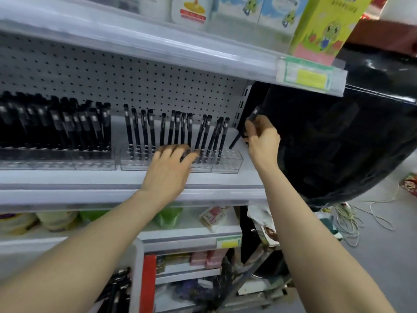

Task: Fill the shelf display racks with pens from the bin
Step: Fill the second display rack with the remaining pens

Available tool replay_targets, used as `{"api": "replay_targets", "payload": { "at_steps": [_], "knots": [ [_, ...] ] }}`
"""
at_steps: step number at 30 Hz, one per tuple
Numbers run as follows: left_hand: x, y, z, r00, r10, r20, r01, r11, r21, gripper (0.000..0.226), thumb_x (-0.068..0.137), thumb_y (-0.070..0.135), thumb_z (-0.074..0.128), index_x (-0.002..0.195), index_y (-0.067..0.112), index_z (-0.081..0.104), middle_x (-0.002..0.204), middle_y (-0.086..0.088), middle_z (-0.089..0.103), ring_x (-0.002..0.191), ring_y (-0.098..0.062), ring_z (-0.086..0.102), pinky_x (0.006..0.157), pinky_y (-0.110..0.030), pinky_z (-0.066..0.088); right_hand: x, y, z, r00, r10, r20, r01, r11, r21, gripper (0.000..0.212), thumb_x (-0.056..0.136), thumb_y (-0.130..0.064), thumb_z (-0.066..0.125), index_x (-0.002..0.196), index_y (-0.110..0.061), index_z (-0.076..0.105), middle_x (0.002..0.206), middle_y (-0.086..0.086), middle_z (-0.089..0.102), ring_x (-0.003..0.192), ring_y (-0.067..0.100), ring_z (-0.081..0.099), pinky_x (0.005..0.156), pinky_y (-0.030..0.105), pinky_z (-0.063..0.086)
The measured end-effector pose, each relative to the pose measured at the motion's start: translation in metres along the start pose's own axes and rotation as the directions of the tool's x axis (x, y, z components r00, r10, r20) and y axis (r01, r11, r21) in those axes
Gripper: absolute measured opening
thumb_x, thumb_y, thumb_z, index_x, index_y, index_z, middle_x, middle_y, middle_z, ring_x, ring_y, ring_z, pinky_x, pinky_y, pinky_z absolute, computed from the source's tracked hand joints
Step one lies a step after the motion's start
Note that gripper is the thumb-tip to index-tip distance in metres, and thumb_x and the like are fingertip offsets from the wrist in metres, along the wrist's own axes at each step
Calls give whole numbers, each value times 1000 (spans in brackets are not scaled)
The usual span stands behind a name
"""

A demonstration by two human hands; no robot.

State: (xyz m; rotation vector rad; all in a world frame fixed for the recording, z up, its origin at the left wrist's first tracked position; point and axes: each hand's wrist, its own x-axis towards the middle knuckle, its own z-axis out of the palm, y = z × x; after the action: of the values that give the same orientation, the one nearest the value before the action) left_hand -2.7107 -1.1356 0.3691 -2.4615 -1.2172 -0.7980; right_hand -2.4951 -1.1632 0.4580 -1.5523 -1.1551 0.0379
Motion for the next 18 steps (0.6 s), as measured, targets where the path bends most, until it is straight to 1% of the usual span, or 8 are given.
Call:
{"api": "replay_targets", "payload": {
  "at_steps": [1,2,5,8,14,16,18],
  "knots": [
    [0,0,0,1000,1,-1,-1,1000,6,45,92,26,61,136,24,50,133,-5,55,119,-29,50,103,-47,36,2,3,6,1000,-10,30,10,1000,2,8,97,-19,56,96,-12,59,82,3,64,75,22,63,68,30,52],
    [0,0,0,1000,0,-2,0,1000,10,45,92,26,60,136,24,50,133,-5,55,119,-28,50,103,-46,36,2,7,12,998,-16,64,17,1000,-9,10,97,-19,56,98,-9,60,83,4,64,77,24,63,69,32,51],
    [-2,0,0,1000,0,-5,0,1000,12,45,92,24,59,136,25,49,132,-4,55,117,-27,51,102,-45,36,-5,22,29,987,-33,157,51,992,-114,15,97,-18,57,103,-5,62,84,7,65,77,27,62,71,36,50],
    [-2,0,1,1000,-2,-9,2,1000,13,46,91,22,60,136,24,49,131,-5,55,115,-27,51,101,-45,37,-12,30,37,989,-27,145,46,991,-130,18,97,-17,57,109,-5,62,87,8,67,80,27,62,72,36,50],
    [-1,-2,0,1000,10,16,-10,1000,4,48,92,23,59,138,24,47,135,-6,53,119,-29,49,103,-47,36,-14,26,36,991,-11,130,32,987,-156,17,97,-16,56,110,-4,61,84,3,62,76,23,59,70,33,48],
    [-2,-6,-2,998,46,40,-45,999,-13,50,93,27,59,141,23,44,137,-6,50,123,-29,47,108,-46,33,-14,25,36,989,8,147,21,981,-195,16,97,-14,58,105,-2,62,84,7,64,76,25,59,68,31,46],
    [-6,-9,-8,996,74,56,-72,996,-45,53,94,27,58,144,20,41,139,-7,48,126,-28,44,112,-45,31,-15,25,35,986,39,162,0,973,-230,15,95,-13,59,101,-1,64,88,13,68,81,30,63,68,29,44]
  ]
}}
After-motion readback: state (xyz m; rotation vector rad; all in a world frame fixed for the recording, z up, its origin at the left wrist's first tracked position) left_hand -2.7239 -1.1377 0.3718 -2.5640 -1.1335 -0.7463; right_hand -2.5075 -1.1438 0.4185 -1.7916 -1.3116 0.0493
